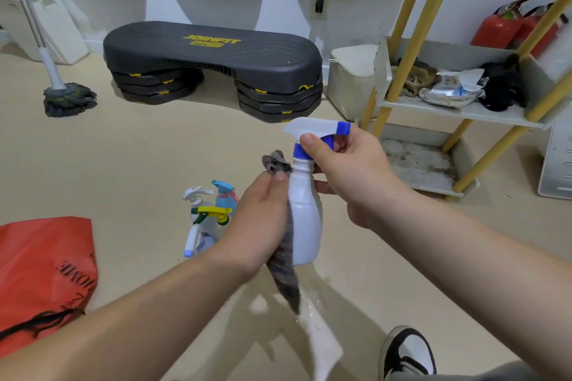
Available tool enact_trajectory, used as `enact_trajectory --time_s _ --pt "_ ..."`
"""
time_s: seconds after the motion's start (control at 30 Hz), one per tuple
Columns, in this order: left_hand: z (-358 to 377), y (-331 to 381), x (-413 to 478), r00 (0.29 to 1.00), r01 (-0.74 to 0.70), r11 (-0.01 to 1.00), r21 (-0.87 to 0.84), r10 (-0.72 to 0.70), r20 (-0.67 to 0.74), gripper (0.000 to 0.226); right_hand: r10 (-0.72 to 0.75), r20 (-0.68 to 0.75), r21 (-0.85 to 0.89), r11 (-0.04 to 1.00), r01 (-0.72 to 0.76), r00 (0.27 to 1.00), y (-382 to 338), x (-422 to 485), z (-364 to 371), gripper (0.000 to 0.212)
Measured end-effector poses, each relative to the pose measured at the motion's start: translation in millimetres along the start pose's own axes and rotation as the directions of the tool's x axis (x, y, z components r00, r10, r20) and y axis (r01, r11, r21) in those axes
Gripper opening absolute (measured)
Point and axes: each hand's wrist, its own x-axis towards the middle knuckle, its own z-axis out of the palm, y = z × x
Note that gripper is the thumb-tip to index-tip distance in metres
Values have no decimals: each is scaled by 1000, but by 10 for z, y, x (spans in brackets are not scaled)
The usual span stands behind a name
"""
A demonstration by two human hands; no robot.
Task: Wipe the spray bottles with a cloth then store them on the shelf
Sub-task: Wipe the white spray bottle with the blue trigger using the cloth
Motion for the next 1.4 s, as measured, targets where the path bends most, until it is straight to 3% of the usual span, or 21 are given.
enact_trajectory --time_s 0.07,0.13,0.2,0.3,0.37,0.47,0.5,0.57,0.63,0.7,0.8,0.87,0.9,0.97,1.03,1.1,1.13,1.23,1.27,1.33,1.4 --pt "135 -71 -104 949 -286 933 217 308 -72 28 23 -18 22 1000 -22 1000 21 17 4 20" --pt "163 -148 -125 879 -444 798 407 476 26 39 36 -31 29 999 -35 999 32 30 8 20" --pt "66 -140 -9 932 -353 865 356 360 51 32 39 -34 28 999 -38 999 40 36 14 23" --pt "-42 -47 121 1000 19 997 74 -20 15 30 34 -46 24 999 -33 998 55 19 16 28" --pt "34 -26 54 999 -33 988 149 30 24 28 44 -34 48 998 -42 998 63 1 14 23" --pt "154 -110 -69 920 -376 827 418 388 59 26 97 -33 106 990 -93 995 54 -10 -6 18" --pt "126 -110 -33 902 -414 796 442 426 77 30 111 -34 112 988 -106 993 53 -11 -8 19" --pt "-9 -59 74 949 -313 875 371 308 74 28 115 -34 100 989 -111 993 48 -26 16 23" --pt "-101 8 159 996 -89 975 201 85 31 36 107 -27 91 990 -104 994 32 -61 54 25" --pt "-68 64 113 1000 -6 986 167 9 -18 41 113 -1 93 989 -113 994 38 -92 83 24" --pt "94 -17 -45 945 -273 869 412 323 -56 26 139 36 153 978 -143 990 23 -100 73 18" --pt "70 -70 -54 860 -465 711 527 504 80 29 149 28 196 969 -152 988 -16 -74 25 17" --pt "10 -79 -2 838 -518 699 493 532 125 34 152 18 205 967 -152 988 -31 -53 0 18" --pt "-93 -127 120 910 -413 864 289 402 96 31 144 -14 211 968 -138 989 -64 -19 -52 18" --pt "-152 -123 186 998 -39 999 33 37 56 28 129 -71 232 967 -109 989 -74 14 -110 14" --pt "-132 -129 174 952 298 940 -168 -280 121 30 126 -118 268 959 -90 985 -80 34 -154 11" --pt "-85 -127 140 942 332 920 -206 -311 130 31 127 -132 281 956 -85 983 -83 38 -170 11" --pt "94 -108 -9 998 26 999 23 -25 -53 25 136 -122 299 950 -95 983 -55 35 -182 14" --pt "115 -126 -30 980 -158 972 171 176 -96 24 138 -101 300 948 -102 985 -41 26 -169 16" --pt "115 -130 -58 890 -420 825 379 456 -6 33 136 -56 290 950 -115 989 -20 1 -129 19" --pt "56 -138 30 888 -444 826 348 457 49 40 140 -43 288 950 -122 989 -28 -6 -102 19"
